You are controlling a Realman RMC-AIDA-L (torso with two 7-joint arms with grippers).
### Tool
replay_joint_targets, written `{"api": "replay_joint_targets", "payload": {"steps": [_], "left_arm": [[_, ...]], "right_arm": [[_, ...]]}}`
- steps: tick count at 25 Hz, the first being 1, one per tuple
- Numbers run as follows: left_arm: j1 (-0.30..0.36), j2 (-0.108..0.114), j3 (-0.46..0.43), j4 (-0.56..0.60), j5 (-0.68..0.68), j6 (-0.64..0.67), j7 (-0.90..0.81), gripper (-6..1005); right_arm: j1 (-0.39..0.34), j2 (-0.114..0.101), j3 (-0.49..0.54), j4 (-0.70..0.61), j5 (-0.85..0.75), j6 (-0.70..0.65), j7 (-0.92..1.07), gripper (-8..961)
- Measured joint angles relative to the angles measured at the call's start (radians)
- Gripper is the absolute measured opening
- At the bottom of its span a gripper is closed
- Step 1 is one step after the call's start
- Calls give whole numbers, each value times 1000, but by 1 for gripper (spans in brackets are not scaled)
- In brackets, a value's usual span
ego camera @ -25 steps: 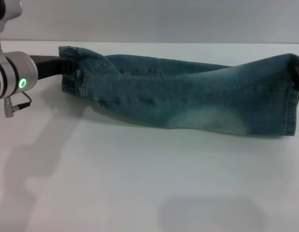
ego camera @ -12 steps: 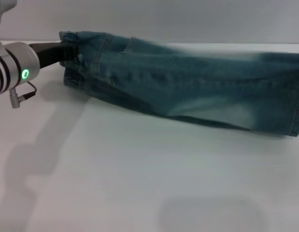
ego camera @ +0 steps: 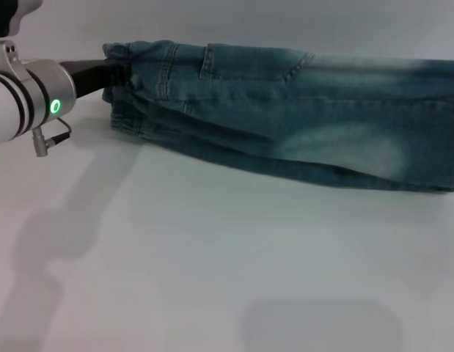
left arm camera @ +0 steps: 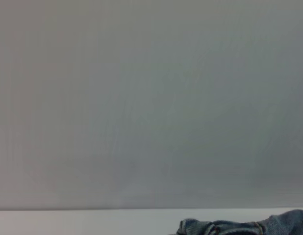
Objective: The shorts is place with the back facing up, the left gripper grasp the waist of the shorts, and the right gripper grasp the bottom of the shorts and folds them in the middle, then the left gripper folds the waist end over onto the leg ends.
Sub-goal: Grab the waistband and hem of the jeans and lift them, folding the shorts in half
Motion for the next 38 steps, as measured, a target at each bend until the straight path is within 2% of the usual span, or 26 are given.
{"api": "replay_joint_targets", "payload": {"steps": [5, 7, 9, 11, 13, 16, 20, 21, 23, 32, 34, 38], "left_arm": [[-29, 1, 13, 37, -3, 44, 3, 185], [-39, 2, 47, 62, -3, 116, 22, 188], [-41, 0, 102, 105, 0, 244, 52, 190], [-50, -1, 156, 168, -1, 390, 66, 193], [-78, -1, 176, 223, -4, 464, 62, 195], [-129, 0, 175, 292, -6, 484, 56, 199], [-151, 0, 176, 321, -6, 497, 60, 204], [-161, 0, 177, 335, -6, 500, 59, 425], [-168, 1, 175, 344, -7, 494, 56, 494], [-167, 1, 174, 352, -4, 487, 63, 849], [-166, 1, 171, 351, -2, 472, 63, 851], [-166, 2, 128, 347, -5, 375, 63, 855]], "right_arm": [[53, 0, 49, 69, 1, 20, -1, 26], [94, -2, 83, 121, -2, 34, -5, 27], [143, -7, 128, 193, -8, 60, -36, 29], [196, -9, 187, 277, -11, 83, -111, 30], [240, -8, 237, 347, -12, 95, -196, 49], [281, -6, 284, 412, -10, 114, -297, 103], [284, -5, 313, 427, -5, 147, -338, 174], [283, -4, 319, 429, -5, 154, -340, 192], [278, -4, 327, 436, -4, 182, -342, 228], [269, -2, 331, 515, -4, 355, -385, 545], [269, -2, 331, 519, -4, 371, -387, 603], [253, 5, 326, 527, 8, 474, -457, 597]]}}
